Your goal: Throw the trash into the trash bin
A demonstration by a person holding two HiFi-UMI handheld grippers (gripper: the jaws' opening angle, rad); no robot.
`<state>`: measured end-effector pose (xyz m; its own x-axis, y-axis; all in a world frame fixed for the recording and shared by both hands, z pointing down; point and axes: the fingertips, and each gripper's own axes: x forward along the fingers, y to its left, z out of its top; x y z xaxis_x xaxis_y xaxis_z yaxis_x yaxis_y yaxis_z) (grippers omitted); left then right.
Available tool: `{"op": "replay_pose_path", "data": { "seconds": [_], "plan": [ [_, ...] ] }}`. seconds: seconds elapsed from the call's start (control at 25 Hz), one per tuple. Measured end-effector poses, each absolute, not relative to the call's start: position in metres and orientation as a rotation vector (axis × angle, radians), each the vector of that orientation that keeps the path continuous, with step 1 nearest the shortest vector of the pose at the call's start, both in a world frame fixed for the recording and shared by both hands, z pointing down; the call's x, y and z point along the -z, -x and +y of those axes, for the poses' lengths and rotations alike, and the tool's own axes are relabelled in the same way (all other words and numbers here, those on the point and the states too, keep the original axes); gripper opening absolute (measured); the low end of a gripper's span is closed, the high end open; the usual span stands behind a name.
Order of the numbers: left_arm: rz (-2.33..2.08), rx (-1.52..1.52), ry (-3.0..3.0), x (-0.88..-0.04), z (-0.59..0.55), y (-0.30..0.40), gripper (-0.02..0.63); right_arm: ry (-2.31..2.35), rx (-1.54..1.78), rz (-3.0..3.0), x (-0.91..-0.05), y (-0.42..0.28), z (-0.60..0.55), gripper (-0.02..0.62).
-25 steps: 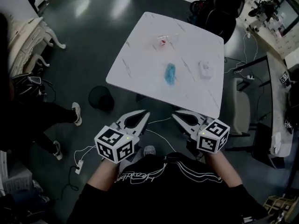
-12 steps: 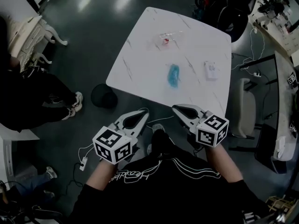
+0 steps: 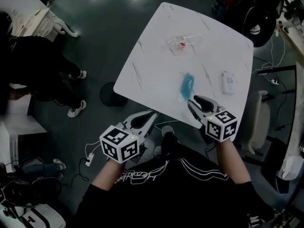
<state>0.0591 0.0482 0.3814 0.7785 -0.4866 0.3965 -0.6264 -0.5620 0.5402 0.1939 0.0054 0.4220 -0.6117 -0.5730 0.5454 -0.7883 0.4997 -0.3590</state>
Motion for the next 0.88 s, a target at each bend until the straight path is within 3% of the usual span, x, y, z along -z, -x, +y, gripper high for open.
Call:
{"op": "replay_pose_path", "data": {
  "seconds": [0.16,0.28,0.68,0.88],
  "plan": [
    [-0.849,-0.262,-2.256,-0.381,0.032,-0.061,0.006,-1.097,-0.850,-2.326,-0.445,-0.200,-0.024,0.231],
    [-0.876,-0.266,-2.233,-0.383,0.024,-0.058,0.006,-1.084,-0.841,-2.269,-0.465,-0.205,-0.041,0.262],
    [-0.975,-0.256,-2.118,-0.401,0.008,-0.035,0.006,-1.107,-0.962,-2.090,-0.518,-0.213,-0.065,0.258],
    [-0.984,-0.217,-2.085,-0.400,0.004,-0.031,0.006,-1.094,-0.949,-2.044,-0.533,-0.213,-0.064,0.178]
  ]
}}
